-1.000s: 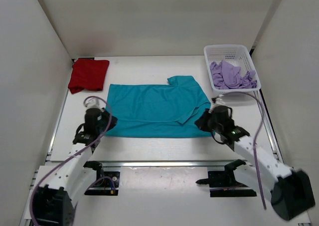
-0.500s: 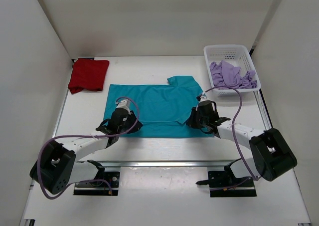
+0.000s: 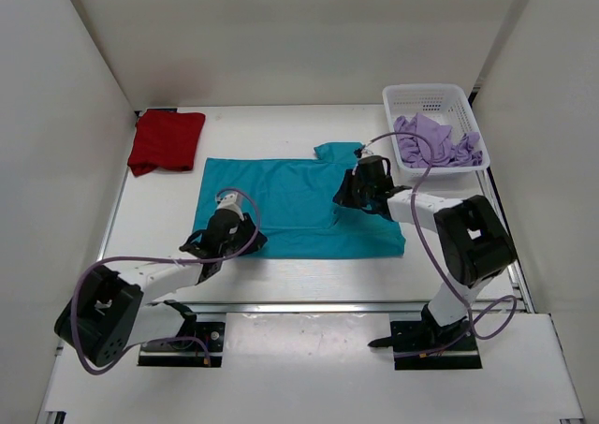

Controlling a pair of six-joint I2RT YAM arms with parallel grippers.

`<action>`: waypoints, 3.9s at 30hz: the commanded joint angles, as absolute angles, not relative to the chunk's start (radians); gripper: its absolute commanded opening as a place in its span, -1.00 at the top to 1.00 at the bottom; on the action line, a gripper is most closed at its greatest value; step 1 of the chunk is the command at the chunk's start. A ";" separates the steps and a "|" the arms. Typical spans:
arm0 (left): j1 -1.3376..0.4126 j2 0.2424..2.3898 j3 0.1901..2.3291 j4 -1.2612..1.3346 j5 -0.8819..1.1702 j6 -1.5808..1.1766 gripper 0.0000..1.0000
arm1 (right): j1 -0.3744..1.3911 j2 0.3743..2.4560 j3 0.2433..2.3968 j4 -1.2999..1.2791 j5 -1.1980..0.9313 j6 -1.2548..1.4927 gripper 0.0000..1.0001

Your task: Fold and stack the t-shirts

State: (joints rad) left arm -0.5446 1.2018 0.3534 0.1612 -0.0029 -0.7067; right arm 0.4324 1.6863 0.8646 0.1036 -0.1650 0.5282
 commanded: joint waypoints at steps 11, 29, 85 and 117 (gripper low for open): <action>-0.781 1.380 0.575 0.143 -0.109 -0.649 0.35 | 0.523 1.322 0.546 0.187 -0.066 0.534 1.00; -0.733 1.332 0.442 0.203 -0.054 -0.701 0.36 | 0.479 1.686 0.814 0.204 -0.219 0.558 1.00; -0.600 0.980 0.258 0.126 0.054 -0.729 0.19 | 0.261 2.092 1.599 -0.224 -0.023 0.259 0.54; -0.620 1.026 0.256 0.179 0.041 -0.747 0.20 | 0.413 1.747 1.202 -0.131 0.077 0.296 1.00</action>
State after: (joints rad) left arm -0.6212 1.0489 0.2661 0.1467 0.0513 -0.7391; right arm 0.3870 1.8530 1.3033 -0.3000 0.0807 0.2607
